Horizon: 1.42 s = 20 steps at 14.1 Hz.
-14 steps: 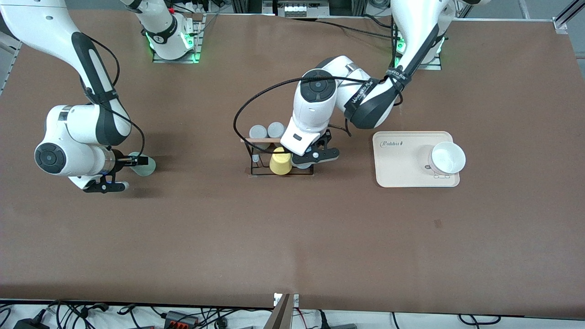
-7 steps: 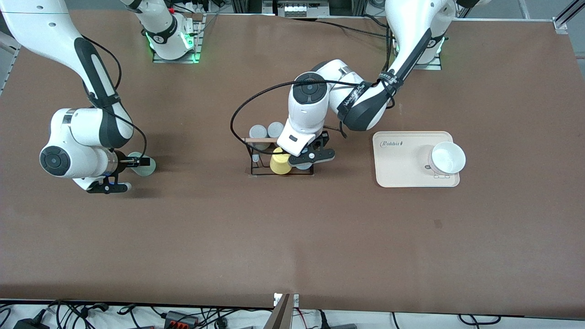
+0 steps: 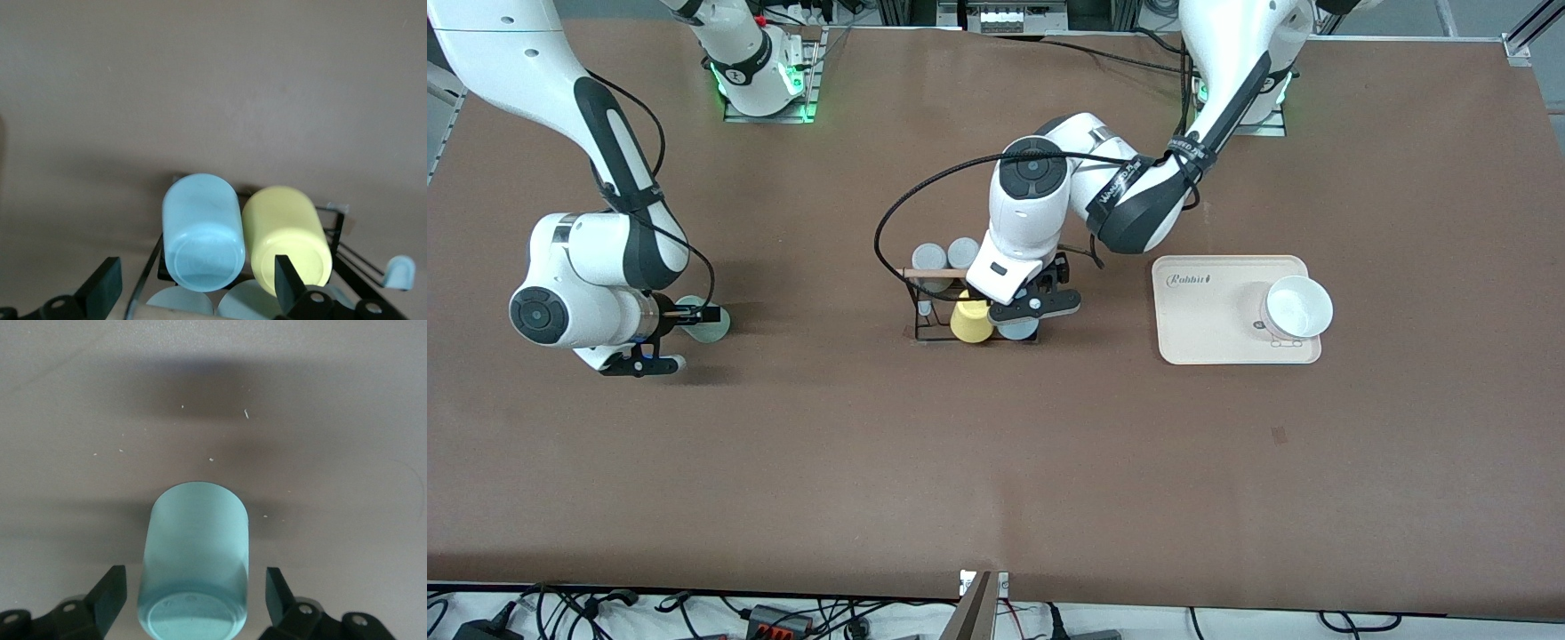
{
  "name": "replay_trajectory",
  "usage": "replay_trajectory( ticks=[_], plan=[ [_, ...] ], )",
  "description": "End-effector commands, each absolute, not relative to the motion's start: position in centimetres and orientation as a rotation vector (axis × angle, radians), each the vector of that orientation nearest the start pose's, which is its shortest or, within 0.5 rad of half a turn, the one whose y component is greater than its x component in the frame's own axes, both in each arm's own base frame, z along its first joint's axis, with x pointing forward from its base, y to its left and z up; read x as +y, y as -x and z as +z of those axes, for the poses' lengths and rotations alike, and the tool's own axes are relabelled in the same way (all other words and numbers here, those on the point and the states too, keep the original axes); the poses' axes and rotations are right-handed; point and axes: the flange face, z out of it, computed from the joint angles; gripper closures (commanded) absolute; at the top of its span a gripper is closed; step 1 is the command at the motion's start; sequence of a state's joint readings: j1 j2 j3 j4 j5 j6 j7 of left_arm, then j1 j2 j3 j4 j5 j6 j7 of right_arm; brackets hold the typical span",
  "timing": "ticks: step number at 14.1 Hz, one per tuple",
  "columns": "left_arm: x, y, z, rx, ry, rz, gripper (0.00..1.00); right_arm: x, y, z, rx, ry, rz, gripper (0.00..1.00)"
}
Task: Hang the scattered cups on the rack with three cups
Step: 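Withdraw the left gripper while the right gripper carries the teal cup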
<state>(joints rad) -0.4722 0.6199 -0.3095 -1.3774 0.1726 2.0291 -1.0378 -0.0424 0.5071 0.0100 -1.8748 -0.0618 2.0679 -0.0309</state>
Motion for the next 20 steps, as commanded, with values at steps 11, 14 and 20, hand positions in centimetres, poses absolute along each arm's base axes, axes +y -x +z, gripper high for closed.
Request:
replay_trajectory(
  ticks=[11, 14, 20],
  plan=[
    [-16.9, -59.3, 56.3, 0.016, 3.07, 0.171, 0.0, 2.3, -64.4, 32.3, -0.139, 3.146, 0.436, 0.76],
    [-8.7, -58.7, 58.6, 0.192, 3.102, 0.162, 0.0, 7.8, -65.8, 36.8, -0.105, 3.093, 0.362, 0.76],
    [-0.4, -55.5, 58.3, 0.115, 3.18, 0.059, 0.0, 21.0, -64.4, 40.8, -0.001, 3.119, 0.255, 0.76]
  ],
)
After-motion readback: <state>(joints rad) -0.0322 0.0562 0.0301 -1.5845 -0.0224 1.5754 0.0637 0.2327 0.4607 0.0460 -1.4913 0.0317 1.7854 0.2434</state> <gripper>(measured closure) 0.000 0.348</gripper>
